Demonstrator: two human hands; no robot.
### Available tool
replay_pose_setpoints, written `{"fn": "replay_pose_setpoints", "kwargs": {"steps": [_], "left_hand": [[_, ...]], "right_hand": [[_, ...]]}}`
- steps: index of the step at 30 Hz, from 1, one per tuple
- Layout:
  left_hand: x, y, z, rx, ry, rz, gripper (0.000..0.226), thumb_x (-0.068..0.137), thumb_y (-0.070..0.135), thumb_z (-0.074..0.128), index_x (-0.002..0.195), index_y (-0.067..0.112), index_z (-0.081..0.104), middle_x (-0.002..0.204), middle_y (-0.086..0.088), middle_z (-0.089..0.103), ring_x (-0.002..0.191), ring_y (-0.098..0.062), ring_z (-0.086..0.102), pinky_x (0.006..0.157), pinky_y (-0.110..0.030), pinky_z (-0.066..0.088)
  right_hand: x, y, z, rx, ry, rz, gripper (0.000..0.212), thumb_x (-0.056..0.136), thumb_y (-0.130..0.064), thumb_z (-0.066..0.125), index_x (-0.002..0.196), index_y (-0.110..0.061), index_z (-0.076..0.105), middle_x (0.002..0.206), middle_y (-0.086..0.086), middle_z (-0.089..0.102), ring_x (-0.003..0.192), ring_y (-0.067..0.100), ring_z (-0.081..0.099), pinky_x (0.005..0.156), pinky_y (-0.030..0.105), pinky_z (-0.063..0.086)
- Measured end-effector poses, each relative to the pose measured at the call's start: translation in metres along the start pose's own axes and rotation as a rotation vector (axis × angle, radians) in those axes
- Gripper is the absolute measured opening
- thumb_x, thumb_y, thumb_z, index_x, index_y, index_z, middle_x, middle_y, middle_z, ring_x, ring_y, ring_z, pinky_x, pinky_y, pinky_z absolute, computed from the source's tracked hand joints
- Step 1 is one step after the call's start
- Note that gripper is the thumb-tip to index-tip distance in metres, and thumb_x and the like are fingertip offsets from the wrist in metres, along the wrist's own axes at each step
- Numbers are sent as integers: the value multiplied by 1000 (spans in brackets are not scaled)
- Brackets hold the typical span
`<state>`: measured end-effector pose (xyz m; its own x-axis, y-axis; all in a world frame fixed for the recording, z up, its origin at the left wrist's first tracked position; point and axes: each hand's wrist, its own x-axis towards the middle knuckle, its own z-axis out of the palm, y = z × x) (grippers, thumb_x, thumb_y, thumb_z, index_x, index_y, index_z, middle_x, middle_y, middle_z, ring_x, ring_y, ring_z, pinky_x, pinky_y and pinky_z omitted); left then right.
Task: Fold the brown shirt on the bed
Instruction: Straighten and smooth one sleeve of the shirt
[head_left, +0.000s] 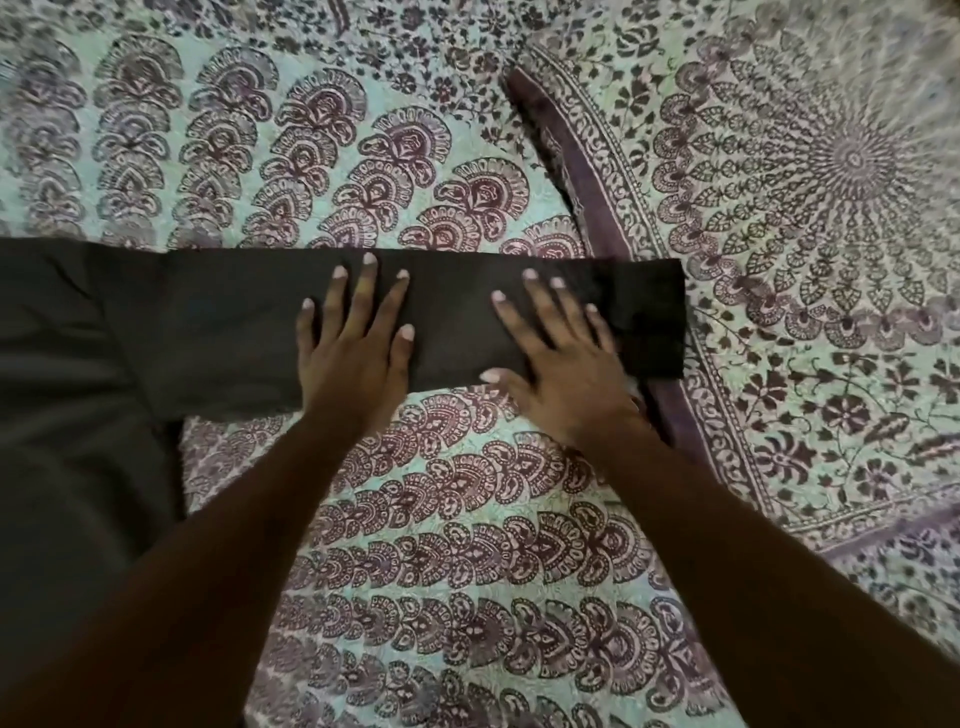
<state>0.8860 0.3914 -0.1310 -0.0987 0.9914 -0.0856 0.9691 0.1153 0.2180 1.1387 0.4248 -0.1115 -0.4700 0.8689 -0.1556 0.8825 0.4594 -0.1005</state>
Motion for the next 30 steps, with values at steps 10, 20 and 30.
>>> {"fn": "replay_pose_setpoints", "kwargs": {"steps": [10,20,30], "left_hand": [[-31,-95,-57,-280,258,-86,41,101,28,44,134,14,63,156,-8,50,143,-31,47,119,-52,37],[-132,-306,-66,42,74,-470,66,101,63,23,163,45,13,175,7,6,161,-29,10,125,-59,16],[-135,-319,-52,61,146,-489,69,102,52,22,166,30,9,175,12,2,162,-17,8,127,-51,17]], "right_hand": [[48,-136,-13,136,52,26,76,106,-54,23,163,-4,19,172,19,6,160,37,2,128,55,12],[91,-242,23,85,22,-126,74,96,-78,14,162,-46,16,174,-10,6,161,20,7,126,60,8],[155,-407,15,126,225,-206,61,103,-36,35,157,-7,39,170,10,26,158,31,19,124,63,0]]}}
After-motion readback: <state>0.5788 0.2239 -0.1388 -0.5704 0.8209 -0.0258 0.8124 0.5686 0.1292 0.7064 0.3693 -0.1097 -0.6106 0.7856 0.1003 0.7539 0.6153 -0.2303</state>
